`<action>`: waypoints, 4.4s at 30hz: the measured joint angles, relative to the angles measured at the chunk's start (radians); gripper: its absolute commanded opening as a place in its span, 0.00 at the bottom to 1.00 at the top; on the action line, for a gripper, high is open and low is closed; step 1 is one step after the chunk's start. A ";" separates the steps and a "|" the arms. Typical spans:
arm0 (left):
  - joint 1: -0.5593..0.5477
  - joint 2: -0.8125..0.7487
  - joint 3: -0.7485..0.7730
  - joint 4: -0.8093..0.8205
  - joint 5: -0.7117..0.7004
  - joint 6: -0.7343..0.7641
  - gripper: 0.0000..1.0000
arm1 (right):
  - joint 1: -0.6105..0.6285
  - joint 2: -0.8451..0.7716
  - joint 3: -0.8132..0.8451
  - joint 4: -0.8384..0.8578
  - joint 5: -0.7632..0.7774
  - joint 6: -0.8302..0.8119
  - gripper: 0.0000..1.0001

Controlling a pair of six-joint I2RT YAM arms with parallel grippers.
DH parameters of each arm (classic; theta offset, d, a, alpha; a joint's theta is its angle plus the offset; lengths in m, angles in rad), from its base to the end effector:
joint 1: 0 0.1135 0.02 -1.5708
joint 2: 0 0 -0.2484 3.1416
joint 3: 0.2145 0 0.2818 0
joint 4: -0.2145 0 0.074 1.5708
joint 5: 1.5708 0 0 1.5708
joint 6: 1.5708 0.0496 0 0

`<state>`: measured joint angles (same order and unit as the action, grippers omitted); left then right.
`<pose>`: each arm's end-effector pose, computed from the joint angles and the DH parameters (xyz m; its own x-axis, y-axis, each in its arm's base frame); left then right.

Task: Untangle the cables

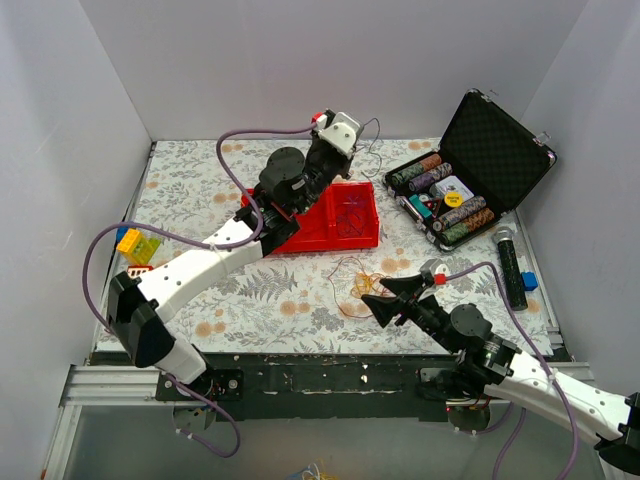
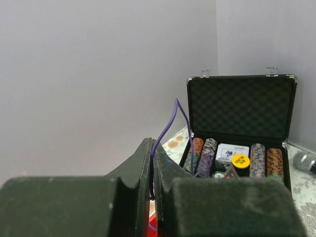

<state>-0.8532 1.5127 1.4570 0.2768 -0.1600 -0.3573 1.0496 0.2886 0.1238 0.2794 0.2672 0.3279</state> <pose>0.2715 -0.2990 0.4330 -0.0893 -0.4228 -0.9018 0.6515 0.6601 -0.3740 0.1032 0.1534 0.2121 -0.1734 0.3218 -0.9308 -0.6866 0.6381 0.3485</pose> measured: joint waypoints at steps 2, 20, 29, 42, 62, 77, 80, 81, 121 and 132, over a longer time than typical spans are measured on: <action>0.005 0.018 0.000 0.024 -0.018 -0.011 0.00 | 0.000 -0.008 -0.004 -0.032 0.008 0.011 0.75; 0.094 0.218 0.000 0.098 -0.035 -0.027 0.00 | 0.000 -0.041 -0.009 -0.116 0.081 0.036 0.74; 0.095 0.302 -0.045 0.144 -0.046 0.030 0.00 | 0.000 -0.072 -0.009 -0.160 0.126 0.065 0.73; 0.111 0.349 -0.197 0.308 -0.061 0.275 0.00 | 0.000 -0.131 -0.009 -0.230 0.150 0.100 0.71; 0.145 0.430 -0.040 -0.046 0.250 0.002 0.00 | 0.000 -0.198 -0.009 -0.344 0.199 0.141 0.69; 0.181 0.446 -0.049 -0.171 0.152 -0.303 0.33 | 0.000 -0.199 -0.009 -0.352 0.201 0.167 0.69; 0.186 0.446 -0.049 -0.197 0.180 -0.338 0.48 | 0.000 -0.184 -0.009 -0.351 0.201 0.167 0.69; 0.186 0.446 -0.049 -0.208 0.196 -0.348 0.50 | 0.000 -0.180 -0.009 -0.351 0.201 0.166 0.69; 0.115 -0.097 -0.568 -0.659 0.749 0.498 0.78 | 0.000 -0.069 -0.009 -0.246 0.224 0.137 0.69; 0.066 -0.086 -0.668 -0.498 0.773 0.932 0.63 | 0.000 -0.074 -0.009 -0.240 0.224 0.137 0.65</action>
<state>-0.7876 1.4265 0.7895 -0.2211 0.6132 0.5747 1.0496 0.2150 0.1150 0.0395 0.4911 0.4652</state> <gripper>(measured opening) 0.646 0.681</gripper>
